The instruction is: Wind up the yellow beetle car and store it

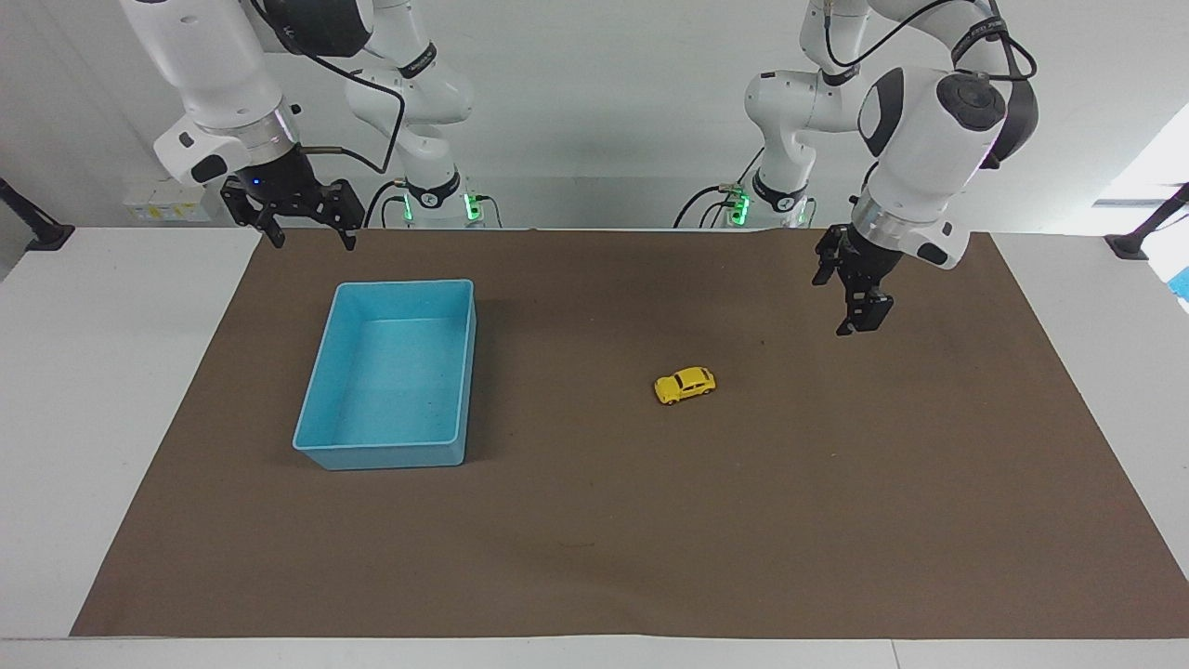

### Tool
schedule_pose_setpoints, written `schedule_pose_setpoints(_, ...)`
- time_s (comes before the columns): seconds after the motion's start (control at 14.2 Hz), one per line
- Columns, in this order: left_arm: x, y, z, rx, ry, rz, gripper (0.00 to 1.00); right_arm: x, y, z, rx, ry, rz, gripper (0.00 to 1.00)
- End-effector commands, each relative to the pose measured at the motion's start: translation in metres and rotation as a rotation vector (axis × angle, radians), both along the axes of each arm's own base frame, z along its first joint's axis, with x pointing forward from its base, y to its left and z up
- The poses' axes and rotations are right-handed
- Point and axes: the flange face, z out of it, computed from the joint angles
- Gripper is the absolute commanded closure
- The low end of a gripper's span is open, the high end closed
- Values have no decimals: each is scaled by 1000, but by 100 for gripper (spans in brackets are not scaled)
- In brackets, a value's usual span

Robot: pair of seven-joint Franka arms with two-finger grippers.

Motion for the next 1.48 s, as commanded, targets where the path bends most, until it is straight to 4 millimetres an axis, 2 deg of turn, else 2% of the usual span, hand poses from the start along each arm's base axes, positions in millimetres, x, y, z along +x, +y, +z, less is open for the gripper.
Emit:
schedule_pose_setpoints(0.0, 7, -26, -22, -16, -5, 98, 0, -5, -1, 3, 15, -11, 0, 0)
schedule_pose_setpoints(0.21, 7, -83, -75, 4, 48, 157, 0, -5, -1, 3, 15, -11, 0, 0)
schedule_pose_setpoints(0.49, 12, -122, -113, -17, 14, 320, 0, -5, -1, 3, 15, -11, 0, 0)
schedule_pose_setpoints(0.63, 12, -126, -129, -25, 5, 380, 0, -5, -1, 3, 15, -11, 0, 0)
schedule_pose_setpoints(0.77, 0, -139, -145, -31, -2, 404, 0, -5, -1, 3, 15, -11, 0, 0)
schedule_pose_setpoints(0.84, -10, -149, -150, -35, -10, 383, 0, -5, -1, 3, 15, -11, 0, 0)
schedule_pose_setpoints(1.06, -19, -162, -156, -53, -38, 345, 0, -5, -1, 3, 15, -11, 0, 0)
schedule_pose_setpoints(1.13, -19, -164, -161, -51, -37, 341, 0, -5, -1, 3, 15, -11, 0, 0)
schedule_pose_setpoints(1.2, -22, -171, -177, -38, -22, 328, 0, -5, -1, 3, 15, -11, 0, 0)
schedule_pose_setpoints(1.41, -29, -178, -193, -20, -6, 283, 0, -5, -1, 3, 15, -11, 0, 0)
